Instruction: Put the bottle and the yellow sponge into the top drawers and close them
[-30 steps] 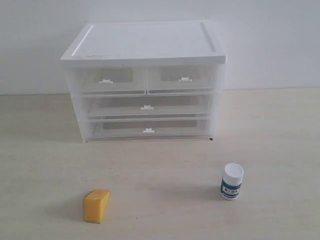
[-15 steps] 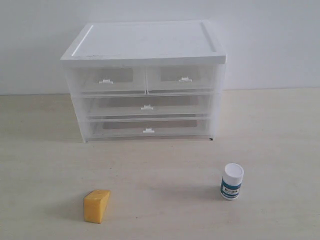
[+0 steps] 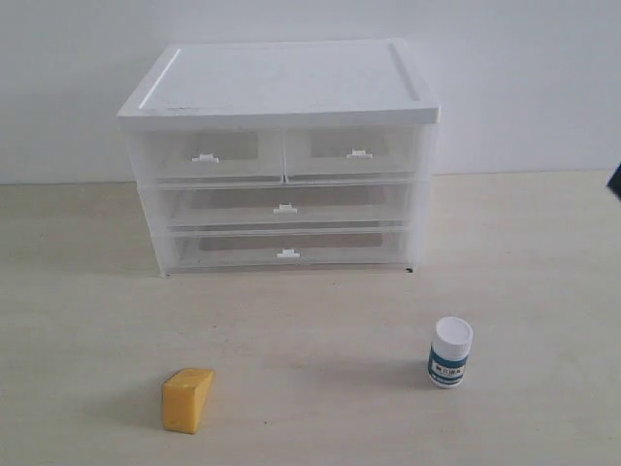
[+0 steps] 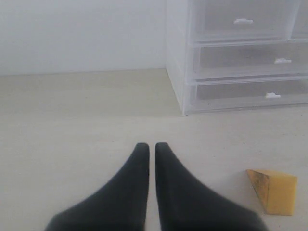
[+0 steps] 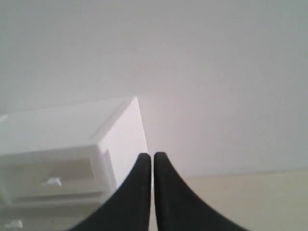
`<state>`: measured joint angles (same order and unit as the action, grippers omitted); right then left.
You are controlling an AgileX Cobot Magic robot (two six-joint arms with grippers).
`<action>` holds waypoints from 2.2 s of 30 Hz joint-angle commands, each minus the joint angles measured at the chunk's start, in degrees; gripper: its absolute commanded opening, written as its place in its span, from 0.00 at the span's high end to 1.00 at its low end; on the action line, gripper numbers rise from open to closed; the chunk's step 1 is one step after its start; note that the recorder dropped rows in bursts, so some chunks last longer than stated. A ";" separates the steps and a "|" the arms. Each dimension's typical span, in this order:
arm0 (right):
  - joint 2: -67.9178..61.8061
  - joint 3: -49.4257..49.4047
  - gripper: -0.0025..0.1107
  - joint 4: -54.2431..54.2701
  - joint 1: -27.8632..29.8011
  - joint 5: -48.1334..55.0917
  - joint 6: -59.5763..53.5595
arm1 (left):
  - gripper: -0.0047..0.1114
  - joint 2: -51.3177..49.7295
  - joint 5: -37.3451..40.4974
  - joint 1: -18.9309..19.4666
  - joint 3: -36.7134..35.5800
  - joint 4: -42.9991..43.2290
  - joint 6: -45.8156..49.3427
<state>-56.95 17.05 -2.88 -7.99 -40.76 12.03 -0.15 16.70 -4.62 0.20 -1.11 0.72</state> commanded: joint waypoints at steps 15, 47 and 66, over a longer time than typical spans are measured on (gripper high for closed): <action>-31.74 1.51 0.98 26.82 -28.78 -29.20 -12.95 | 0.92 0.15 0.08 0.13 -0.20 -0.39 0.34; -55.07 27.80 0.95 37.64 -39.82 -27.31 -25.85 | 0.92 0.15 0.08 0.13 -0.20 -0.39 0.34; -58.27 37.29 0.47 46.80 -38.12 -27.18 -32.52 | 0.92 0.15 0.08 0.13 -0.20 -0.39 0.34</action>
<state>-113.94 53.34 42.87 -46.53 -67.93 -19.61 -0.15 16.70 -4.62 0.20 -1.11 0.72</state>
